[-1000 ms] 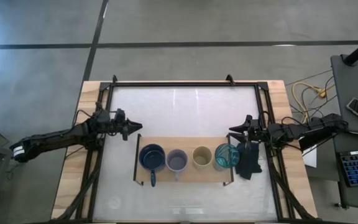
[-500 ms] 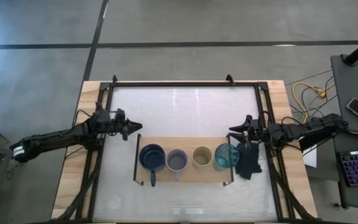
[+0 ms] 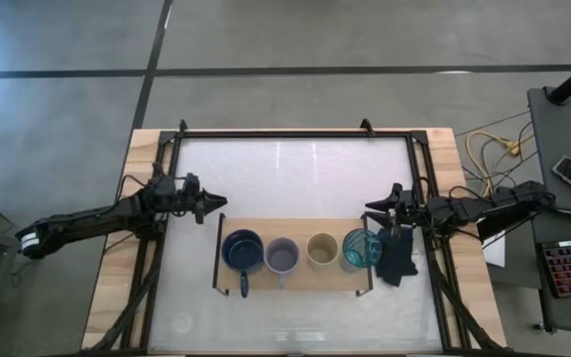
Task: Stack small to large cups/mugs on shelf
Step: Return to Home Position
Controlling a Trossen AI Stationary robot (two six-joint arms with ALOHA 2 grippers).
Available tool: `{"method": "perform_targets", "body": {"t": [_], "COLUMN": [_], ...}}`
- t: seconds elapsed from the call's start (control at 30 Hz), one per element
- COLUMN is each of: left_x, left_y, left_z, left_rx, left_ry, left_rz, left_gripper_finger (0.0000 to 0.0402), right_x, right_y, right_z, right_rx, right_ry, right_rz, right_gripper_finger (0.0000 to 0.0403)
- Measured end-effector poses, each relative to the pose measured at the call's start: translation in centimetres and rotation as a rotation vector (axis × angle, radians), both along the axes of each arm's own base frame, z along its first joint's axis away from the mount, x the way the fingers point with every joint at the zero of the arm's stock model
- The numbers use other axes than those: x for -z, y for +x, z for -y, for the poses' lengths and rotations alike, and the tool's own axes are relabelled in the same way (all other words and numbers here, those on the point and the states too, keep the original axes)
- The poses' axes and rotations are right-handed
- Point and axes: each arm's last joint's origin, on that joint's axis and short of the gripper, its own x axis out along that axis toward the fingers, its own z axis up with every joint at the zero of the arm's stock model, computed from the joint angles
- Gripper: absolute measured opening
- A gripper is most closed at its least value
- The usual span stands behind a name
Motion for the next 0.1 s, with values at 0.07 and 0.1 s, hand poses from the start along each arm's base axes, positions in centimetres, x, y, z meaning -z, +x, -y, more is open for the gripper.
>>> {"method": "perform_targets", "body": {"t": [0.07, 0.1], "left_x": [0.0, 0.0], "left_y": [0.0, 0.0], "left_z": [0.0, 0.0], "left_rx": [0.0, 0.0], "left_ry": [0.0, 0.0], "left_rz": [0.0, 0.0], "left_gripper_finger": [0.0067, 0.0067], "right_x": [0.0, 0.0], "right_y": [0.0, 0.0], "right_z": [0.0, 0.0], "right_rx": [0.0, 0.0], "right_ry": [0.0, 0.0], "right_rz": [0.0, 0.0], "right_gripper_finger": [0.013, 0.013]}}
